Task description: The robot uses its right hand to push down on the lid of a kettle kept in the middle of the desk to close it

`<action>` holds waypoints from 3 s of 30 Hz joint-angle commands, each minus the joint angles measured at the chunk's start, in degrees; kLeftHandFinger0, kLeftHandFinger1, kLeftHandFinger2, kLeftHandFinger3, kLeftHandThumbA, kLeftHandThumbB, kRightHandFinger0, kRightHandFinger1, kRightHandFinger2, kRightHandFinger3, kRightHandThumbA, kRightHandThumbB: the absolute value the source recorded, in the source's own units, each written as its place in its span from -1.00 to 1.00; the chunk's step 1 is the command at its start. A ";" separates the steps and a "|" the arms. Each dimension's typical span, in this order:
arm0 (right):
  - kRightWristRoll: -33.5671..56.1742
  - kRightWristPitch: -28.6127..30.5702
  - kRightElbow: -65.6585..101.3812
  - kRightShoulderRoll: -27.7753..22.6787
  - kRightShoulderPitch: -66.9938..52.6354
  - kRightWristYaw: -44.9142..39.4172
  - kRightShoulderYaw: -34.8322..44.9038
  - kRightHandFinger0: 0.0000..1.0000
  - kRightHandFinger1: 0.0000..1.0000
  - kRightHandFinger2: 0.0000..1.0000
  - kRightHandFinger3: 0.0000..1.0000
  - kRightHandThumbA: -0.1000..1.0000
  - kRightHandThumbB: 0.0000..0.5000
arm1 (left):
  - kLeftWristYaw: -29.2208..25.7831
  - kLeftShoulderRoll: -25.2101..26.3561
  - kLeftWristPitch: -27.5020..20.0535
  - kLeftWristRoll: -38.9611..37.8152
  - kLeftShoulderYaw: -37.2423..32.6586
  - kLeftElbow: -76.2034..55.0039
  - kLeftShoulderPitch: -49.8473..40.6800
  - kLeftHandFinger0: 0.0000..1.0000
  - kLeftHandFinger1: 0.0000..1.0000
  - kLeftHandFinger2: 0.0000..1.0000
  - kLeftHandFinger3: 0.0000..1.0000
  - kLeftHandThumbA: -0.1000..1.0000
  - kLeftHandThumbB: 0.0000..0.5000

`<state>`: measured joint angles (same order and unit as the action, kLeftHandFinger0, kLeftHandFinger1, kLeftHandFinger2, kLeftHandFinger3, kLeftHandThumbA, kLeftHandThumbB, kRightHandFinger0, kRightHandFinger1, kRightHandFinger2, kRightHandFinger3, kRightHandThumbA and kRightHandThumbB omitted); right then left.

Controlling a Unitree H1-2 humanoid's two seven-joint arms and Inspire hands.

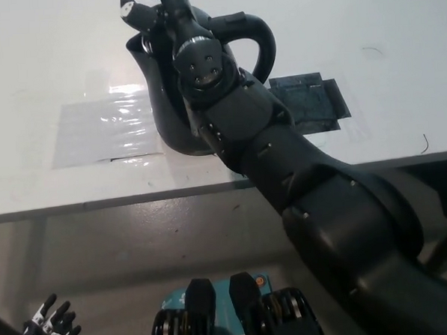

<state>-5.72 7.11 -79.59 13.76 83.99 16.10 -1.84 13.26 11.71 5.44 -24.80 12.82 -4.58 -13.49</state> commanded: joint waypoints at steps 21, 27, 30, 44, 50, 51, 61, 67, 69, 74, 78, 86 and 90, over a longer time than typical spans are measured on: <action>4.13 3.97 -0.50 2.17 -11.23 -1.28 4.69 0.98 1.00 1.00 1.00 -0.41 -0.43 | 0.79 0.27 0.93 -1.42 0.29 -3.10 -0.47 1.00 1.00 1.00 1.00 -0.36 0.11; 3.11 4.92 -0.59 2.05 -13.30 -1.78 4.22 1.00 1.00 1.00 1.00 -0.41 -0.37 | 0.80 0.04 0.81 -1.54 0.69 -3.00 -0.42 1.00 1.00 1.00 1.00 -0.39 0.04; 2.60 5.30 -0.60 1.71 -13.75 -1.96 3.68 1.00 1.00 1.00 1.00 -0.34 -0.38 | 0.76 0.04 0.71 -1.36 0.75 -2.76 -0.56 1.00 1.00 1.00 1.00 -0.36 0.10; 1.69 11.71 14.21 0.91 -8.40 -3.90 2.01 1.00 1.00 1.00 1.00 -0.02 -0.34 | 0.79 0.58 0.54 -1.56 1.50 -2.71 -1.12 1.00 1.00 1.00 1.00 -0.37 0.18; 0.88 -0.68 57.35 -0.49 -13.19 -10.68 -2.39 1.00 1.00 1.00 1.00 0.11 -0.30 | 0.74 0.73 0.83 -1.96 2.09 -2.50 -0.89 1.00 1.00 1.00 1.00 -0.38 0.19; 0.99 -0.85 57.71 -0.44 -13.24 -10.80 -2.46 1.00 1.00 1.00 1.00 0.11 -0.31 | 0.74 0.76 0.80 -2.00 2.17 -2.48 -0.95 1.00 1.00 1.00 1.00 -0.38 0.19; 3.08 -15.47 86.75 -4.15 -22.63 -14.82 -4.61 1.00 1.00 1.00 1.00 0.09 -0.53 | 0.53 1.10 1.11 -2.94 3.39 -2.93 -2.40 1.00 1.00 1.00 1.00 -0.42 0.18; 4.35 -21.04 103.47 -8.42 -38.53 -16.82 -6.49 1.00 1.00 1.00 1.00 0.16 -0.71 | 0.01 0.46 0.83 -3.69 4.07 -2.88 -2.19 1.00 1.00 1.00 1.00 -0.51 0.09; 4.54 -21.85 106.18 -9.42 -41.50 -17.24 -6.75 1.00 1.00 1.00 1.00 0.27 -0.67 | -0.10 0.32 0.83 -3.63 4.02 -3.03 -2.19 1.00 1.00 1.00 1.00 -0.51 0.10; 5.82 -17.77 112.52 -17.10 -53.00 -18.68 -4.12 1.00 1.00 1.00 1.00 0.25 -0.84 | -0.60 1.89 1.15 -2.25 4.21 -3.22 -0.55 1.00 1.00 1.00 1.00 -0.38 0.15; 8.23 -17.84 111.94 -20.81 -58.87 -17.81 -0.58 1.00 1.00 1.00 1.00 0.17 -1.00 | -0.57 2.23 1.44 -2.82 4.52 -2.96 0.55 1.00 1.00 1.00 1.00 -0.40 0.15; 7.03 -6.43 90.40 -25.48 -64.84 -15.04 3.68 1.00 1.00 1.00 1.00 0.08 -1.00 | -0.12 0.98 0.42 -2.08 4.93 -2.09 0.55 1.00 1.00 1.00 1.00 -0.39 0.18; 5.63 -0.48 78.54 -24.89 -63.88 -12.36 4.92 1.00 1.00 1.00 1.00 -0.01 -1.00 | -0.10 0.33 0.40 -2.35 5.34 -1.97 0.58 1.00 1.00 1.00 1.00 -0.40 0.18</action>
<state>-0.72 0.09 4.80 -12.26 17.86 3.60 2.29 13.08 11.64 7.02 -25.72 17.19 -5.54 -12.70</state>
